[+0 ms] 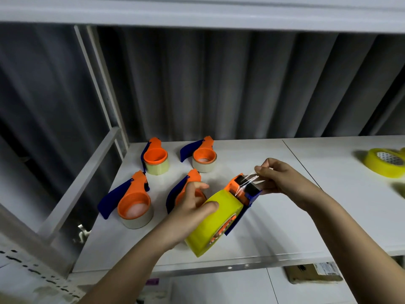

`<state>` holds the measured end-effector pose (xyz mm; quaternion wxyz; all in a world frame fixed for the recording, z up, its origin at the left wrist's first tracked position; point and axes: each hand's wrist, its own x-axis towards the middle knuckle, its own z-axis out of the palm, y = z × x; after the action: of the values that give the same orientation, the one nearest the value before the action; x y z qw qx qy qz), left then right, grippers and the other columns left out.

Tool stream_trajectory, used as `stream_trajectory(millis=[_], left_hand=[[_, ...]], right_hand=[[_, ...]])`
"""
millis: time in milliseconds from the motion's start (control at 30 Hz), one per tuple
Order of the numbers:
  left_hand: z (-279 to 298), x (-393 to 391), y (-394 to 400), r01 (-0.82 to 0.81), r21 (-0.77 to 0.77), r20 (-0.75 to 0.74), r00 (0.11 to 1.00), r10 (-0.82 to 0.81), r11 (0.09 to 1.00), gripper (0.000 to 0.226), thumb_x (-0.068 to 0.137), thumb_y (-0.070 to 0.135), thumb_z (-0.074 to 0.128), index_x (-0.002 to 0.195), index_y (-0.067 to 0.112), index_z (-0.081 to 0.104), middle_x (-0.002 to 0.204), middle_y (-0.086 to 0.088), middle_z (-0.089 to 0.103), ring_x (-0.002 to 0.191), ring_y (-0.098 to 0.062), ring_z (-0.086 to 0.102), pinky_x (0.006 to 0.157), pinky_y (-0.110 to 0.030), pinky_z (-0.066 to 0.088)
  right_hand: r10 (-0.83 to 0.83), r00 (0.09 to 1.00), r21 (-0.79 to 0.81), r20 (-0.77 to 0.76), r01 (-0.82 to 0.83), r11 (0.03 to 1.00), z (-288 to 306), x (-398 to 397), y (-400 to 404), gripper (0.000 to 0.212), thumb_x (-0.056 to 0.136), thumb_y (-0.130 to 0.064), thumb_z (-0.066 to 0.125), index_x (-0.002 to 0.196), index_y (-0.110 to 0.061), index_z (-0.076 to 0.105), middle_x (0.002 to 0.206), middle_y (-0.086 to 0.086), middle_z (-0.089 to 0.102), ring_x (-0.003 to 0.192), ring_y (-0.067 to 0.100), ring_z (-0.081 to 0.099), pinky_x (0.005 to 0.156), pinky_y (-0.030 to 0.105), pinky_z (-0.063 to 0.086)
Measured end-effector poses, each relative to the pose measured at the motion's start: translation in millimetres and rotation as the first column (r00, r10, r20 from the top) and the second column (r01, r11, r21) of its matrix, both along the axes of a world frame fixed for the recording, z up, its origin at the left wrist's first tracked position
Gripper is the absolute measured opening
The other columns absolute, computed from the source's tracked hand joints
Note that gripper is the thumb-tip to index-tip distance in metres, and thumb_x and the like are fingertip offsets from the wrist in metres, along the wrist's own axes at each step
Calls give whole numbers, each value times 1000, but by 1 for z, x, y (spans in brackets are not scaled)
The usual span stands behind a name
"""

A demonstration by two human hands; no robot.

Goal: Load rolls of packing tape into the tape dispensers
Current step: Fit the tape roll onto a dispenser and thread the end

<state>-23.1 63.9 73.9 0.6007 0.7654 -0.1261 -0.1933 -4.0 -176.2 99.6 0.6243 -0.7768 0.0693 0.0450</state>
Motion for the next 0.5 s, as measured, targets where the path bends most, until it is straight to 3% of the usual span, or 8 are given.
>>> stream_trajectory(millis=[67, 167, 267, 333, 500], left_hand=[[-7, 1, -6, 7, 36, 27, 1000, -8, 999, 46, 67, 42, 53, 111, 43, 40, 108, -1, 57, 96, -15, 58, 86, -36, 47], [-17, 1, -17, 7, 164, 110, 994, -25, 987, 41, 72, 41, 50, 110, 48, 37, 93, 4, 53, 85, -13, 54, 81, -37, 46], [-27, -4, -26, -95, 382, 346, 937, -47, 919, 52, 79, 50, 62, 122, 48, 34, 114, 13, 45, 107, -8, 49, 90, -33, 46], [-31, -7, -30, -223, 436, 505, 863, -31, 872, 63, 75, 55, 64, 128, 48, 32, 122, 12, 34, 112, -11, 47, 86, -29, 46], [-38, -6, -36, -309, 550, 650, 742, -165, 776, 55, 78, 41, 53, 129, 42, 34, 129, 3, 30, 93, -24, 60, 66, -32, 51]], right_hand=[[-3, 1000, -9, -14, 2, 1000, -3, 0, -1, 22, 95, -17, 57, 76, -12, 46, 69, 2, 66, 59, 12, 65, 65, 27, 58], [-6, 1000, -18, -25, 5, 1000, -6, 0, -1, 21, 95, -15, 56, 77, -11, 46, 69, 3, 66, 57, 12, 64, 63, 25, 59], [-8, 1000, -25, -21, 8, 1000, -8, 2, 2, 22, 95, -14, 56, 77, -11, 46, 68, 2, 67, 57, 11, 65, 65, 27, 57], [-18, 1000, -45, -12, 17, 999, -9, 4, 3, 22, 95, -15, 56, 76, -11, 46, 72, 4, 67, 59, 12, 65, 67, 28, 57], [-12, 1000, -39, -4, 11, 999, -13, 5, 7, 22, 96, -14, 55, 77, -11, 44, 76, -1, 73, 62, 14, 68, 64, 25, 57]])
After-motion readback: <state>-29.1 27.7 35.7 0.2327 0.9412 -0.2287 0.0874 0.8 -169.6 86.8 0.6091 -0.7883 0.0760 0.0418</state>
